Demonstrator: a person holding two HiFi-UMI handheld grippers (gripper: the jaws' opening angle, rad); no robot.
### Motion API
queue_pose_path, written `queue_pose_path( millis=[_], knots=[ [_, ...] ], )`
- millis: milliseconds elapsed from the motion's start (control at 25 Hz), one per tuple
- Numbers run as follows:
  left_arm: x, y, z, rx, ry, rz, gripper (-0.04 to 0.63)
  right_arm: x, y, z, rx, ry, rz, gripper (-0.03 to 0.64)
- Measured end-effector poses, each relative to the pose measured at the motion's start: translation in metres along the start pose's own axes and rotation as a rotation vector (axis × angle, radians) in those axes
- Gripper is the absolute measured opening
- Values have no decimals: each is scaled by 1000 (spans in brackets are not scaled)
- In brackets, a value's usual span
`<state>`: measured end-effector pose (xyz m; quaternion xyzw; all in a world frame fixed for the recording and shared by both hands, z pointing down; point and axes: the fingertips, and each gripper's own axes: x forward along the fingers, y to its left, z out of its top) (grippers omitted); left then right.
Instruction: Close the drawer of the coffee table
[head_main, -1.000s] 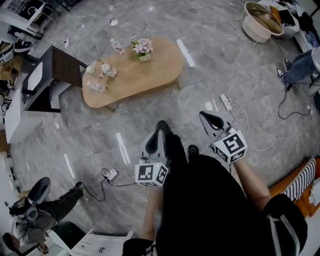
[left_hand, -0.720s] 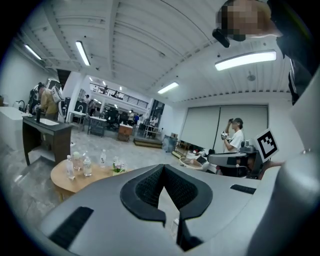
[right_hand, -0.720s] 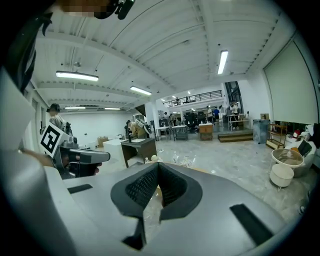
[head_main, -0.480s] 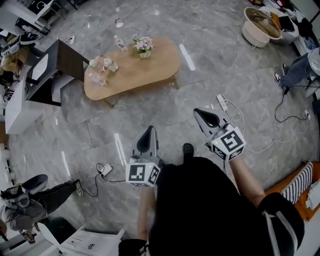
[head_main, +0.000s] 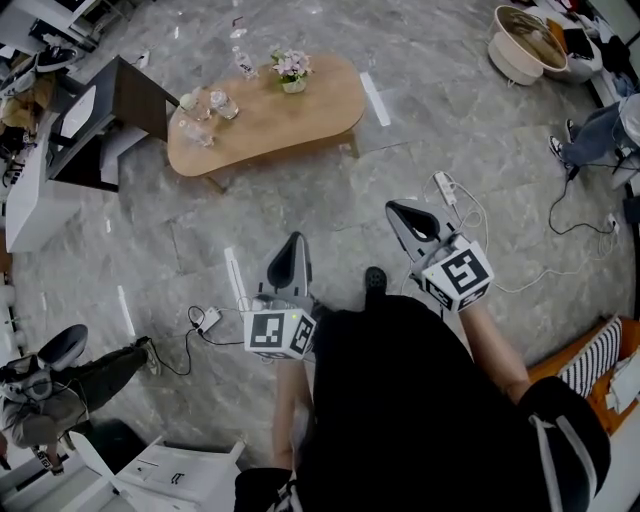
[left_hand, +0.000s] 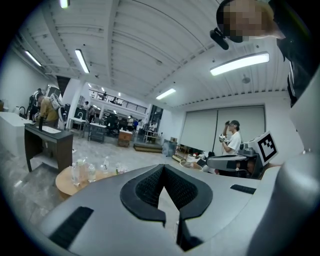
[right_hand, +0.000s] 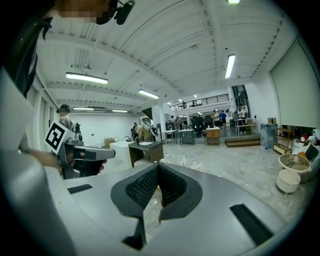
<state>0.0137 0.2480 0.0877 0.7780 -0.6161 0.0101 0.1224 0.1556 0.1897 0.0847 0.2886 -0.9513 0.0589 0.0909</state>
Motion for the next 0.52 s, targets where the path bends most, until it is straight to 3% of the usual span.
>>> queue_pose_path(
  millis=[520],
  knots=[
    [-3, -3, 1, 7, -3, -12, 12, -7, 4, 2, -21, -1, -8, 12]
  ],
)
